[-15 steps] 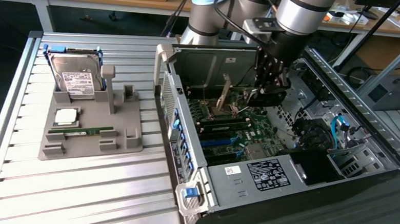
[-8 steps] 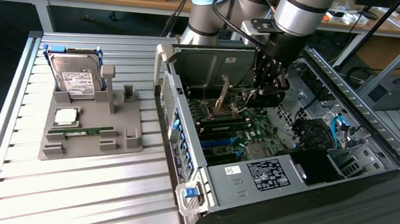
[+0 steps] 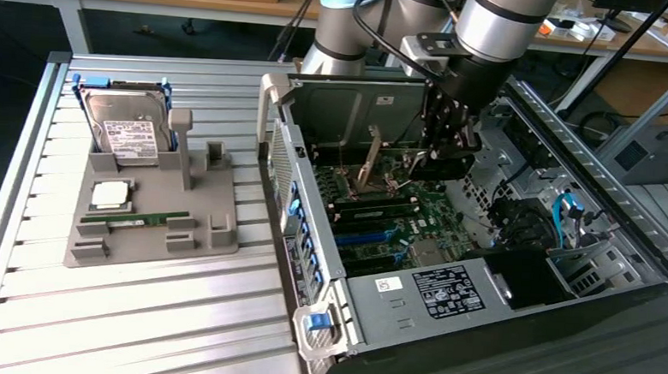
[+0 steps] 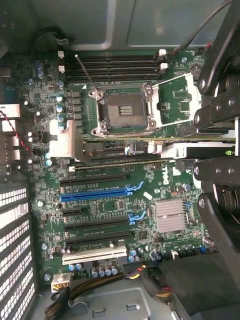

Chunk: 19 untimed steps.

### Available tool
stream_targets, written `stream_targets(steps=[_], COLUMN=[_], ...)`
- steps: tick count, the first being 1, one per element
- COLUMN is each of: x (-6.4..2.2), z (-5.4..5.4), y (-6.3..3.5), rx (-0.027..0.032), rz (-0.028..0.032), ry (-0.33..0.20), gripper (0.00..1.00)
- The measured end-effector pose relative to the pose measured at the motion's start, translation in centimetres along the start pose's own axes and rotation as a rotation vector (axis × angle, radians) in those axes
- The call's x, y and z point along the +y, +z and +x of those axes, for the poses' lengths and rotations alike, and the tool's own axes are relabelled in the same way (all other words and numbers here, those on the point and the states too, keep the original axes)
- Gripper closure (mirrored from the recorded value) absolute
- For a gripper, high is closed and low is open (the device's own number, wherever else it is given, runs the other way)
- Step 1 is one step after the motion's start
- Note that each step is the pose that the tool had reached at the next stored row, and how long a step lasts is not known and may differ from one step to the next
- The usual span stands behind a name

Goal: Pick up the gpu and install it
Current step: 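Insert the gpu into the slot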

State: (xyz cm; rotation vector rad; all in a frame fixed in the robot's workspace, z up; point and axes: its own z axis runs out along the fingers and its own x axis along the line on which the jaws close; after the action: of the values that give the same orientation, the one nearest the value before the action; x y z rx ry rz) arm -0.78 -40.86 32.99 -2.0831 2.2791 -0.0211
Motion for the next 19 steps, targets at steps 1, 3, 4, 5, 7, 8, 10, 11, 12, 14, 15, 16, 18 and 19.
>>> stream_targets(steps=[1, 3, 4, 5, 7, 8, 10, 11, 12, 14, 15, 16, 18, 19], x=[0.04, 0.13, 0.18, 0.23, 0.46, 0.62, 0.92, 1.03, 1.11, 1.28, 1.3, 1.33, 1.37, 1.41], z=[0.0, 0.0, 0.0, 0.0, 0.1, 0.2, 0.4, 0.5, 0.6, 0.8, 0.9, 1.1, 1.3, 1.4], y=[0.02, 0.06, 0.07, 0.08, 0.12, 0.11, 0.11, 0.11, 0.11, 0.1, 0.1, 0.1, 0.11, 0.13], rx=[0.0, -0.0001, -0.0002, -0.0001, -0.0004, -0.0002, -0.0002, -0.0002, -0.0003, -0.0003, -0.0003, -0.0003, -0.0003, -0.0003], rz=[0.0, -0.0001, 0.0, -0.0001, 0.0, -0.0001, -0.0001, -0.0001, -0.0001, -0.0001, -0.0001, -0.0001, -0.0001, -0.0002], ry=[-0.001, -0.002, -0.002, -0.002, -0.003, -0.003, -0.004, -0.004, -0.004, -0.004, -0.004, -0.004, -0.005, -0.005], gripper=[0.73, 0.73, 0.73, 0.73, 0.73, 0.73, 0.73, 0.73, 0.73, 0.73, 0.73, 0.73, 0.73, 0.73])
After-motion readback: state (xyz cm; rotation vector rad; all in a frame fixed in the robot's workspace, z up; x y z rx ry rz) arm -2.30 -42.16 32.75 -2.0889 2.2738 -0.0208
